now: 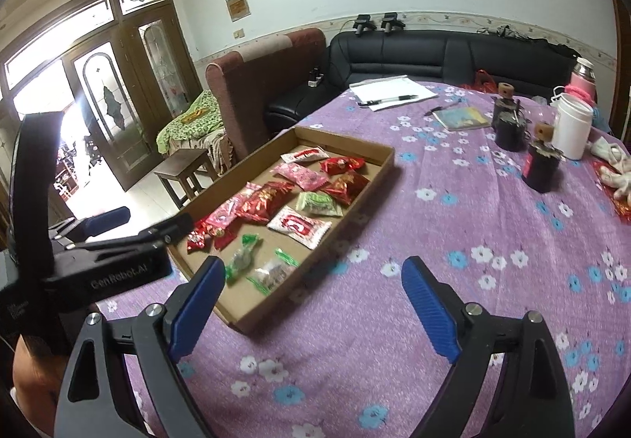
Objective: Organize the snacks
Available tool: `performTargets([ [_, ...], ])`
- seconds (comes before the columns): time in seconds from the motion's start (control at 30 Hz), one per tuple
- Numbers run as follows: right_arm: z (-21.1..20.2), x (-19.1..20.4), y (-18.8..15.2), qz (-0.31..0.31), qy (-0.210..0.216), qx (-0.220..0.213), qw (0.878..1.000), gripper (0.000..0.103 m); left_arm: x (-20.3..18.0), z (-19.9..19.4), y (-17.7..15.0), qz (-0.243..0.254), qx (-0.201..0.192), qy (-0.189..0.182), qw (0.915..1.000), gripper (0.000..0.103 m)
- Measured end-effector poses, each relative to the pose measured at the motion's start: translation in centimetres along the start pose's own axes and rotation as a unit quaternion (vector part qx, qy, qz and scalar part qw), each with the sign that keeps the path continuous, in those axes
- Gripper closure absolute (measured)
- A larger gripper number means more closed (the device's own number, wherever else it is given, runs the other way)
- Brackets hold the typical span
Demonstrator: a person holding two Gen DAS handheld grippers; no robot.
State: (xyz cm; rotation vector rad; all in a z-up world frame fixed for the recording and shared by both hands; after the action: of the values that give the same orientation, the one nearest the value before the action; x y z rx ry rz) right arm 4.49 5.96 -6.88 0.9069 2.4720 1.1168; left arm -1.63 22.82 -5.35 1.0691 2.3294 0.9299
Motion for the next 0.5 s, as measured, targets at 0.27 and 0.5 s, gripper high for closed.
performTargets([
  [0.27, -0.2, -0.3, -2.6, 0.006, 0.002, 0.009, 1.000, 0.011, 0.1, 0.1, -1.0, 0.003, 0.001, -0.001, 1.0000, 0.009],
  [0.5, -0.3, -0.3, -3.5, -0.008, -0.004, 0.011, 1.000, 0.011, -0.1, -0.3, -1.7, 0.004, -0.005, 0.003, 1.0000, 0.009],
])
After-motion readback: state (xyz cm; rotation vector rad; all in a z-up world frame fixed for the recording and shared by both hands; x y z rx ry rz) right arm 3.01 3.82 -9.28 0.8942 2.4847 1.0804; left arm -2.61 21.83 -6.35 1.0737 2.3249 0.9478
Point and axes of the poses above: each gripper's, at about its wrist camera, not at the fingertips, and z roughly the way its jaws point, x to its left, y to its top, the point moved 8 cm from there along z, roughly the way its jaws point, and after that the axes turned 11 degrees about -z, right-handed, at the moved point
